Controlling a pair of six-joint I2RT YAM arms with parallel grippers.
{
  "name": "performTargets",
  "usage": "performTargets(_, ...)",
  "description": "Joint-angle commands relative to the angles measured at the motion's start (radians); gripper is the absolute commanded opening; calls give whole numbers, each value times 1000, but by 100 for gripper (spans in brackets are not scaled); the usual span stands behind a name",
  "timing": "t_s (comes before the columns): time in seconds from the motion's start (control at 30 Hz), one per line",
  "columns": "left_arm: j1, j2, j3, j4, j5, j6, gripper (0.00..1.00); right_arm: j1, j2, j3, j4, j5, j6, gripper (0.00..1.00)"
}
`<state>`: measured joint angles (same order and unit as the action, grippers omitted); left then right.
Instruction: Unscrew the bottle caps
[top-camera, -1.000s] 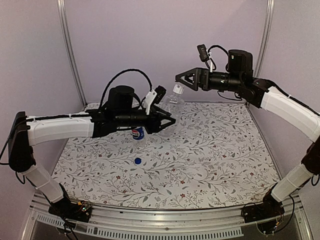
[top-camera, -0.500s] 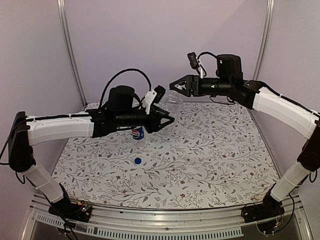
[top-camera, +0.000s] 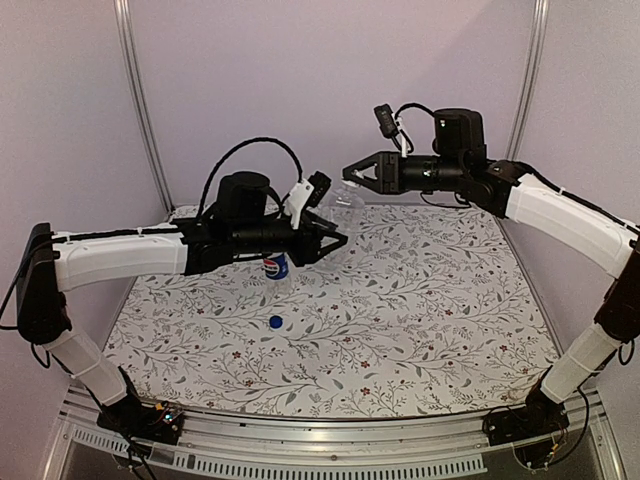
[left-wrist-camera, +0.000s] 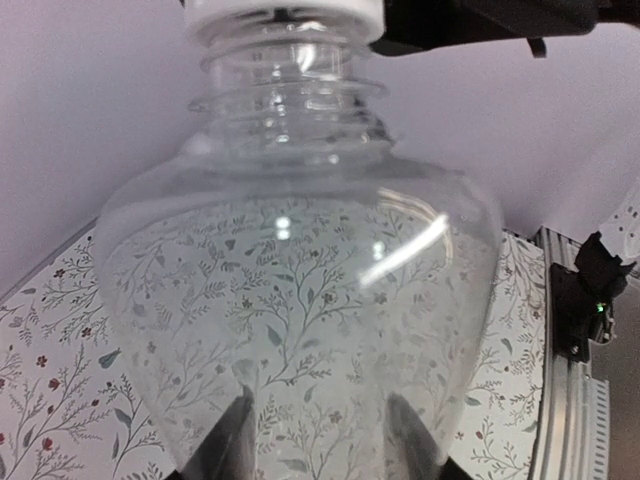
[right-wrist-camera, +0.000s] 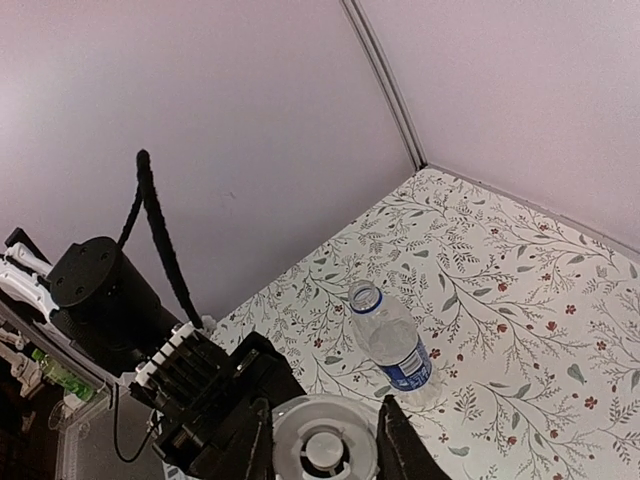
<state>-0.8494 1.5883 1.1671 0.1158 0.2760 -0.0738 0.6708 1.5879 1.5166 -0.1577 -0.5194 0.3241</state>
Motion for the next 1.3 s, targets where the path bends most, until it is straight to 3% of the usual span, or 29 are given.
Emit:
performTargets(0.0, -11, -26, 32, 6, 42, 22, 21, -2, -14, 8, 17, -81, -82, 17)
performTargets(0.13, -2, -36, 27, 32, 183, 24, 21, -32, -40, -5, 24, -244, -224, 11)
performTargets(0.33, 24, -38, -16, 186, 654, -31, 24, -70, -72, -38, 19, -594, -450, 13)
performTargets(0.43, 24, -25, -23, 230, 752, -70, 25, -86, -49, -15, 18, -769, -480, 14)
performTargets(0.57, 24, -5, -17, 234, 791, -84, 24, -93, -9, 15, 12, -860, -479, 14)
performTargets(1.27, 24, 12, -17, 234, 799, -82, 23, -100, -25, 12, 110, -957, -389, 14)
